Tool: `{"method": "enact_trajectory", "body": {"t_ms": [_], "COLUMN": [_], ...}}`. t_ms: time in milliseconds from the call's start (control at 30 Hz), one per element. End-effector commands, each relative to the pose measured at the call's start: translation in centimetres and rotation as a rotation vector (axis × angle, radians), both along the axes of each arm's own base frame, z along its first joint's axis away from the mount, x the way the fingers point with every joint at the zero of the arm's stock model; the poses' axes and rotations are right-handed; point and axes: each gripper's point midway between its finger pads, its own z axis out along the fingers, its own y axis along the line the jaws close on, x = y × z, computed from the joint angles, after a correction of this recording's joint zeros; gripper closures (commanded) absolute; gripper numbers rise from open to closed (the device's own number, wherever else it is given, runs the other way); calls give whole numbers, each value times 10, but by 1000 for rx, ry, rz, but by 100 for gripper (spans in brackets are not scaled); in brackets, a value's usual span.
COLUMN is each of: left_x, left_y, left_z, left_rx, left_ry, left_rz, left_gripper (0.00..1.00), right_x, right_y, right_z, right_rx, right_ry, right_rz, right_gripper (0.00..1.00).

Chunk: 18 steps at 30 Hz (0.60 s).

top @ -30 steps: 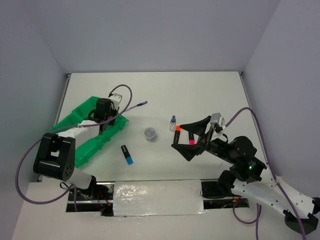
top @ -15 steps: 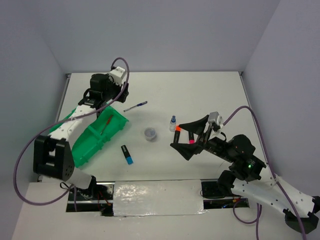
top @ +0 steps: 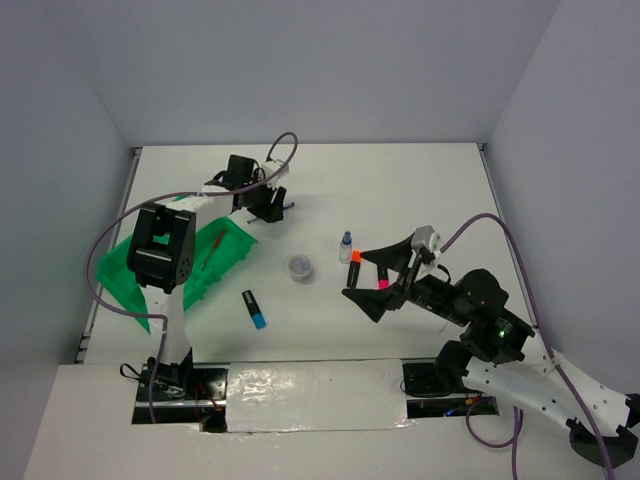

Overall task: Sort the stationery into containers
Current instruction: Pick up the pen from the center of the board.

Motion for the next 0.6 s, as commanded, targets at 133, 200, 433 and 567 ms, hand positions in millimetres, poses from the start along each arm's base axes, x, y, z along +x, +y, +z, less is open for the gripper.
{"method": "enact_trajectory", "body": {"t_ms": [133,200,433,567], "left_x": [9,12,15,19], "left_y": [-10,-6,1,6], "left_z": [-1,-3,-1,-14], "left_rx": [40,57,89,116], "left_ry": [-16,-16,-32,3], "left_rz": [-49,-15,11,25], "left_gripper": [37,38,36,36], "right_x": [2,2,-1,-1], "right_y": [6,6,5,7], "right_z": [7,5,4,1], "right_rx": [-5,-8,-11,-21], "right_ry": [-22,-25,-36,-32], "right_rz": [14,17,26,37], "right_gripper": [0,0,0,0]}}
